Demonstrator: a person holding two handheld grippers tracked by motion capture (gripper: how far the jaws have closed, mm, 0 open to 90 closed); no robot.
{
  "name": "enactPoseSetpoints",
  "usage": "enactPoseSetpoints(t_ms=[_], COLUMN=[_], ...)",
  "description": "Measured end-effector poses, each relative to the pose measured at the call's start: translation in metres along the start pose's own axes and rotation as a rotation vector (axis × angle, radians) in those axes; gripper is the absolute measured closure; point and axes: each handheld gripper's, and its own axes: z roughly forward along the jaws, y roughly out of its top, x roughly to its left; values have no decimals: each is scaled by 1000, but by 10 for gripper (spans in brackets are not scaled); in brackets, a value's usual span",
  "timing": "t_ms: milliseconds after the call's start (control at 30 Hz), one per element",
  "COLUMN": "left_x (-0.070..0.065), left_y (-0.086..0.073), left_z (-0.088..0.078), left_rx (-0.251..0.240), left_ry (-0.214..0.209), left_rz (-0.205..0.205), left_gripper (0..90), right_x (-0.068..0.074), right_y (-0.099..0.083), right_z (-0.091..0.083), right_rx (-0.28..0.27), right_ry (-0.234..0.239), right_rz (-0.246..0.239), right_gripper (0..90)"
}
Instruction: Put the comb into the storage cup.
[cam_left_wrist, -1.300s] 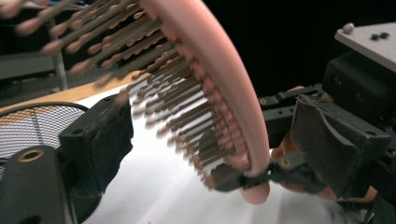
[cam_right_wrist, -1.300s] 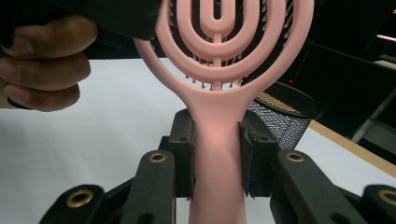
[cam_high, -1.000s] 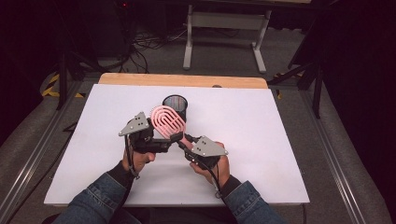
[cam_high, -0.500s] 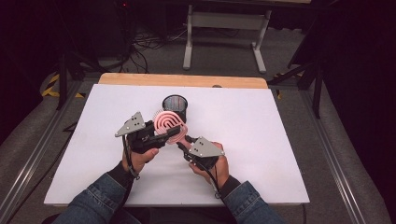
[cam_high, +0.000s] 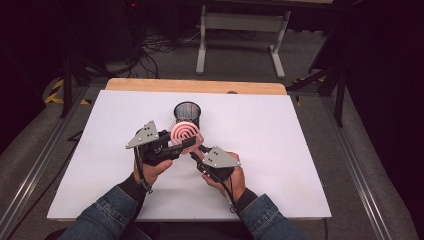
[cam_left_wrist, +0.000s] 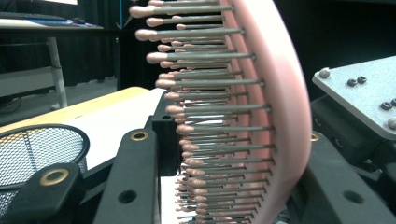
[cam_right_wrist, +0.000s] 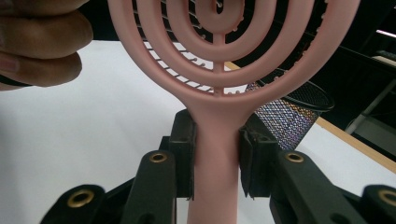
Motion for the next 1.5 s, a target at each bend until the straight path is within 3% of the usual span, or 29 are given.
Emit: enactPoseSetpoints(t_ms=[333, 900, 1100, 1267, 1500], left_x=[-1, 6, 9, 10, 13], left_y=[2, 4, 4, 5, 7], left_z=[0, -9, -13, -16, -21], left_rx=[6, 16, 12, 15, 11], left_ry=[-3, 35, 45, 54, 68], left_rz=[14, 30, 27, 31, 35], left_gripper=[626, 627, 627, 627, 627], right_x=[2, -12, -19, -25, -31], right_y=[1, 2, 3, 2, 2], right_z=[0, -10, -15, -19, -26], right_rx=[-7, -16, -34, -51, -63], right_ry=[14, 15, -2, -40, -60], right_rz=[-17, -11, -3, 15, 36], right_gripper=[667, 352, 253, 215, 162])
